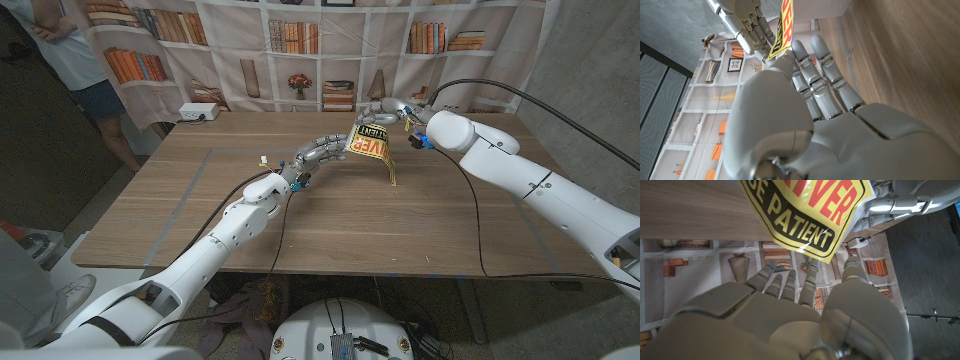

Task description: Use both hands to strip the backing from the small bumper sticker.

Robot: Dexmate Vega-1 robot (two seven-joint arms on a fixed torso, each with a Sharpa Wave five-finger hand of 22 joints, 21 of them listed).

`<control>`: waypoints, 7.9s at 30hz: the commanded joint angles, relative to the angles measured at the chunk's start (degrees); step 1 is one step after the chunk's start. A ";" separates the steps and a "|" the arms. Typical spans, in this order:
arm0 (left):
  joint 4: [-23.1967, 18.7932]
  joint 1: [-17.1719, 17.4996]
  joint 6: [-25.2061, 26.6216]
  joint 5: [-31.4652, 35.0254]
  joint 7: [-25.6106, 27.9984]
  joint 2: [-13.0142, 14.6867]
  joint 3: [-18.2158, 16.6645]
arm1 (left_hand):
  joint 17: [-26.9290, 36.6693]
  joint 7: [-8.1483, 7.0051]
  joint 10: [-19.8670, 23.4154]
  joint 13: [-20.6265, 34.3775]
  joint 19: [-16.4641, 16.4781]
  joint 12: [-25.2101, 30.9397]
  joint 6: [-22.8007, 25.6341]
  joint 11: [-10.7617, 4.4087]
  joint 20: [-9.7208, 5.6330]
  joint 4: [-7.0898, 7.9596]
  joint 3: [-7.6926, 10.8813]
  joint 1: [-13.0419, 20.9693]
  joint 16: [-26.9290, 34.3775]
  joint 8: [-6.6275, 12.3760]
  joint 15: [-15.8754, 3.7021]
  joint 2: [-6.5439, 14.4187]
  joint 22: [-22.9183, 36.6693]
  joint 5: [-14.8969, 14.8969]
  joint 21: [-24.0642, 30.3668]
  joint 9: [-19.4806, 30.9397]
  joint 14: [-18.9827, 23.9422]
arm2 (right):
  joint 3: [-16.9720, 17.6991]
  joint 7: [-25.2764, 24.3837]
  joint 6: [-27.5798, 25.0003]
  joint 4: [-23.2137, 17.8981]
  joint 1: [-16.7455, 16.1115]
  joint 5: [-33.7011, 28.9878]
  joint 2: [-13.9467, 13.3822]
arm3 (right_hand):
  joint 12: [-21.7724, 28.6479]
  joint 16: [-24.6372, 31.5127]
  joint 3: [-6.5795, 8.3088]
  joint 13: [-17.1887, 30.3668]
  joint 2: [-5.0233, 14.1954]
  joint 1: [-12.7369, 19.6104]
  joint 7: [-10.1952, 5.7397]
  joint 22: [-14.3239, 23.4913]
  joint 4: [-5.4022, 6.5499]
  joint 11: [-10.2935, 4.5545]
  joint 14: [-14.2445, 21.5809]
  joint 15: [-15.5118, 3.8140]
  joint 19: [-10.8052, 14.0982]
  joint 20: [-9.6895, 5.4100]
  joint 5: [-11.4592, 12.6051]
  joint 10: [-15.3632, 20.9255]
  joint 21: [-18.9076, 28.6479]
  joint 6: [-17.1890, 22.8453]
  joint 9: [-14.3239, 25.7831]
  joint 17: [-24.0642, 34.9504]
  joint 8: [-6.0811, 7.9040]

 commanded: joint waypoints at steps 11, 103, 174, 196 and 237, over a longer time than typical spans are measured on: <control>-0.03 0.61 -0.71 -0.24 -0.14 -0.04 -0.10 | 0.34 0.28 -0.44 0.10 -0.37 -0.41 0.67 -0.99 -5.63 -0.01 0.58 -0.08 0.01 -0.23 -1.95 -0.47 0.19 0.55 0.53 -0.03 0.65 | 0.84 -2.16 -0.36 -0.76 -1.30 0.12 0.15 | 0.90 0.45 0.03 0.27 -0.09 1.01 -0.53 0.32 -0.14 0.59 1.00 -0.75 0.72 -0.03 0.03 1.66 0.35 0.63 1.02 0.13 0.67; 0.62 0.84 -0.71 -0.86 -1.03 -0.29 -0.18 | 0.94 -0.01 0.47 -0.26 -1.48 -1.37 1.16 -0.99 -5.51 -0.04 0.98 -0.87 -0.10 -0.98 -1.97 -0.68 0.13 0.37 2.60 0.04 1.43 | -0.19 -4.53 -3.35 -1.68 -1.67 -1.05 0.51 | 2.64 0.54 3.29 0.35 1.55 17.46 -3.00 0.98 0.14 -7.79 5.05 -6.76 5.20 -6.56 0.01 9.93 1.72 14.03 18.12 0.20 16.99; 4.28 -0.59 -2.73 -1.58 -4.13 -2.13 -0.07 | 1.31 -0.43 -0.30 -1.02 -4.16 -3.80 -4.13 -0.88 -4.96 3.26 0.87 -7.57 -1.37 -4.10 -1.73 -0.82 -0.20 -0.97 4.20 0.99 -0.19 | 3.32 -4.52 4.25 -1.23 -4.71 3.52 -1.28 | 1.47 0.34 1.89 0.33 3.44 16.60 -3.74 1.76 1.20 -8.62 4.26 -8.59 4.06 -8.19 0.56 8.99 2.13 12.05 23.05 0.20 18.83; 5.26 -0.81 -2.75 -1.93 -4.81 -2.73 -0.05 | 0.69 0.37 0.89 -3.62 -3.10 -4.59 -2.36 -0.16 -5.03 8.57 -1.03 -16.76 -1.12 -7.37 -1.48 -2.94 -0.52 -0.37 2.83 -1.64 -0.10 | 1.62 -0.49 8.56 1.24 -3.04 3.12 -0.30 | 1.32 0.43 1.59 0.31 3.56 16.62 -4.20 1.78 1.21 -9.57 4.72 -9.07 3.93 -8.23 0.62 9.01 2.23 11.60 24.16 0.17 19.10; 7.62 -1.32 -3.72 -2.76 -7.21 -3.40 -0.55 | -0.08 0.09 2.29 -5.83 -0.22 -5.15 -1.15 0.46 -5.33 11.48 -1.53 -21.44 -0.81 -9.94 -1.41 -5.47 -0.69 -0.25 0.80 -3.61 0.43 | 0.99 0.85 9.19 4.43 -1.67 3.25 1.17 | 1.09 0.49 1.09 0.28 3.88 16.70 -4.43 1.81 1.30 -10.05 5.47 -9.64 4.22 -8.38 0.74 9.05 2.61 11.15 25.22 0.17 18.96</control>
